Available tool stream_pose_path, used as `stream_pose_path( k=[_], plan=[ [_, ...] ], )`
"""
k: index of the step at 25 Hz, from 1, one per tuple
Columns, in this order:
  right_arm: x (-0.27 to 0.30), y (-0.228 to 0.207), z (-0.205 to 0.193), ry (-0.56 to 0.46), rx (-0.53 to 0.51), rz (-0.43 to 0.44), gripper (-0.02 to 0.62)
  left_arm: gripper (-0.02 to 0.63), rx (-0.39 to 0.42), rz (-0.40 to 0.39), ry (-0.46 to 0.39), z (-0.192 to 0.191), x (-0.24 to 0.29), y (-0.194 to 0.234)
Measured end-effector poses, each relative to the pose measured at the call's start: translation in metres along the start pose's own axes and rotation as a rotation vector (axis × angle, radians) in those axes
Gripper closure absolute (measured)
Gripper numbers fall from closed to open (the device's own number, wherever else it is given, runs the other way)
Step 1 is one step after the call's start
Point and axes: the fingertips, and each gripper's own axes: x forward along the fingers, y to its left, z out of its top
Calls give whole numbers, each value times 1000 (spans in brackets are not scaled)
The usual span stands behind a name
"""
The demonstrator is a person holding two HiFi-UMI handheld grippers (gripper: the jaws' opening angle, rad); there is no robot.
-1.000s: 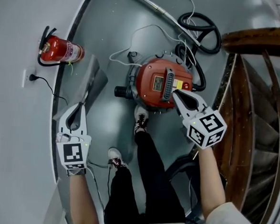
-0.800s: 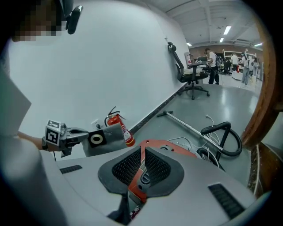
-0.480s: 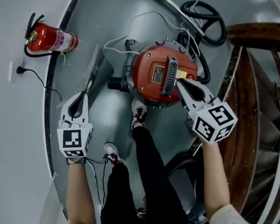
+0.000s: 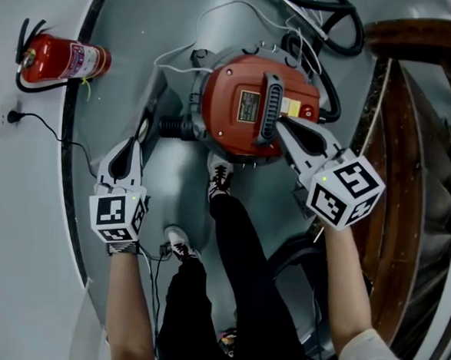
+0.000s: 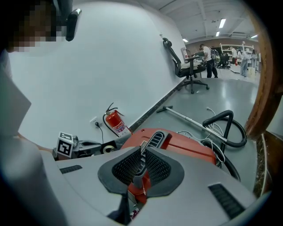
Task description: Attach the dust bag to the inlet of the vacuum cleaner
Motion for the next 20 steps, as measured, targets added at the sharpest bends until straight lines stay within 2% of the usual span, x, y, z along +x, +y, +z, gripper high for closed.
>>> stream_pose_path(
  k=[10,15,20],
  plan=[
    [10,-5,-7,-6,34,8,565,600,-20,-44,-5,-3,19,-5],
    [8,-10,-5,-4,-12,-20,565,600,-27,-71,-17,-4,23,-13],
    [9,-15,-7,4,20,-10,564,600,-78,-87,-48,3,21,-18]
  ],
)
